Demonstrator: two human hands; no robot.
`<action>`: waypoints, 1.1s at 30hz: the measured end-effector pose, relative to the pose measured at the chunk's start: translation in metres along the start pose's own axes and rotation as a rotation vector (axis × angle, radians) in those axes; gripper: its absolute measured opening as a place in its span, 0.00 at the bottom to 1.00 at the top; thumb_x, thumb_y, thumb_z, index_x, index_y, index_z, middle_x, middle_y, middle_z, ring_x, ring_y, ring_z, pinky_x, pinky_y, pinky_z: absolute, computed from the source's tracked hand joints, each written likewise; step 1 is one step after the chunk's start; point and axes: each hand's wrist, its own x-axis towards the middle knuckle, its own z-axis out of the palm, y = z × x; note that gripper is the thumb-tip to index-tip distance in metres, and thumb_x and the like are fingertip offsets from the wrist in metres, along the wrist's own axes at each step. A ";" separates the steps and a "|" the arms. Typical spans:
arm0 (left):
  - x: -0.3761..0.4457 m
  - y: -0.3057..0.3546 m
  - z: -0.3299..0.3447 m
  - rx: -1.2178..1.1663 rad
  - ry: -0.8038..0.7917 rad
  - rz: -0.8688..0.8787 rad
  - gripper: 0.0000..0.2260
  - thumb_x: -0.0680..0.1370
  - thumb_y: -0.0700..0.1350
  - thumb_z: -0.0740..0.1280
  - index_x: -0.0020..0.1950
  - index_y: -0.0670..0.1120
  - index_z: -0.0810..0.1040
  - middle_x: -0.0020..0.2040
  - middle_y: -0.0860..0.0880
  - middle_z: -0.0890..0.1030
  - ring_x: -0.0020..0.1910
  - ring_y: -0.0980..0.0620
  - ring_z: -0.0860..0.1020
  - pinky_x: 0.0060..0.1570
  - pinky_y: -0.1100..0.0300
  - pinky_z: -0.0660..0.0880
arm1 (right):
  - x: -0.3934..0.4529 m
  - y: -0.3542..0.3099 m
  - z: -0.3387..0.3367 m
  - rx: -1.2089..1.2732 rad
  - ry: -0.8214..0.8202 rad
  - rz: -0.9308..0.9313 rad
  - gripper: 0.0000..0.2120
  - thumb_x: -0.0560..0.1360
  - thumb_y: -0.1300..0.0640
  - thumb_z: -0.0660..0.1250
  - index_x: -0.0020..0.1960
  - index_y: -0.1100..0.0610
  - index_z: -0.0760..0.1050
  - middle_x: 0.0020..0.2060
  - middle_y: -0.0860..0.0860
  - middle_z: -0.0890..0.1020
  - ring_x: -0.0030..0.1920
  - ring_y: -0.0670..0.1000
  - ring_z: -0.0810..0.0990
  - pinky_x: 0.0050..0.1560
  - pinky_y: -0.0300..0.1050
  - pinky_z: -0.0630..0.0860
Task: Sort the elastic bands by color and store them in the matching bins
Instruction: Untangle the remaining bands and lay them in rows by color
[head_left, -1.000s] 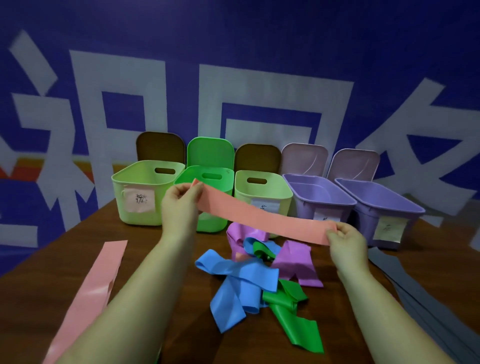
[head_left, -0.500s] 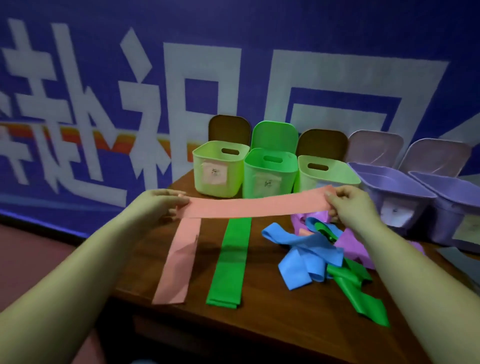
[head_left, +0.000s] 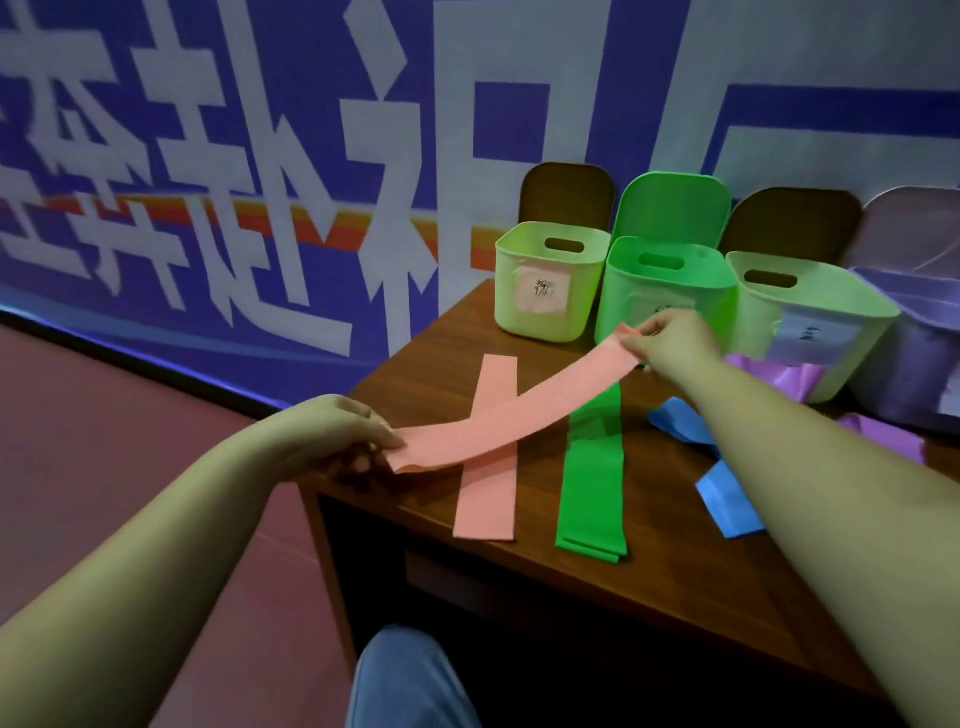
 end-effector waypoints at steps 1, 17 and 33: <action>0.000 -0.001 0.003 0.031 -0.020 -0.003 0.06 0.73 0.43 0.71 0.36 0.44 0.80 0.24 0.49 0.75 0.22 0.54 0.68 0.27 0.62 0.63 | 0.003 -0.002 0.005 0.029 0.008 0.021 0.07 0.75 0.56 0.70 0.47 0.61 0.76 0.40 0.57 0.80 0.30 0.49 0.75 0.34 0.43 0.74; 0.019 0.013 0.020 0.445 -0.310 0.007 0.13 0.75 0.53 0.67 0.36 0.47 0.78 0.27 0.51 0.79 0.21 0.56 0.66 0.24 0.65 0.61 | 0.044 -0.073 0.071 0.119 -0.121 -0.014 0.17 0.73 0.55 0.71 0.61 0.56 0.73 0.56 0.54 0.78 0.51 0.57 0.81 0.54 0.54 0.79; 0.053 0.081 0.106 0.526 0.187 0.427 0.10 0.76 0.53 0.67 0.52 0.50 0.78 0.52 0.50 0.79 0.49 0.51 0.78 0.49 0.57 0.74 | 0.005 0.020 -0.012 -0.319 -0.152 -0.225 0.15 0.75 0.54 0.68 0.61 0.56 0.75 0.58 0.52 0.79 0.56 0.53 0.77 0.55 0.44 0.72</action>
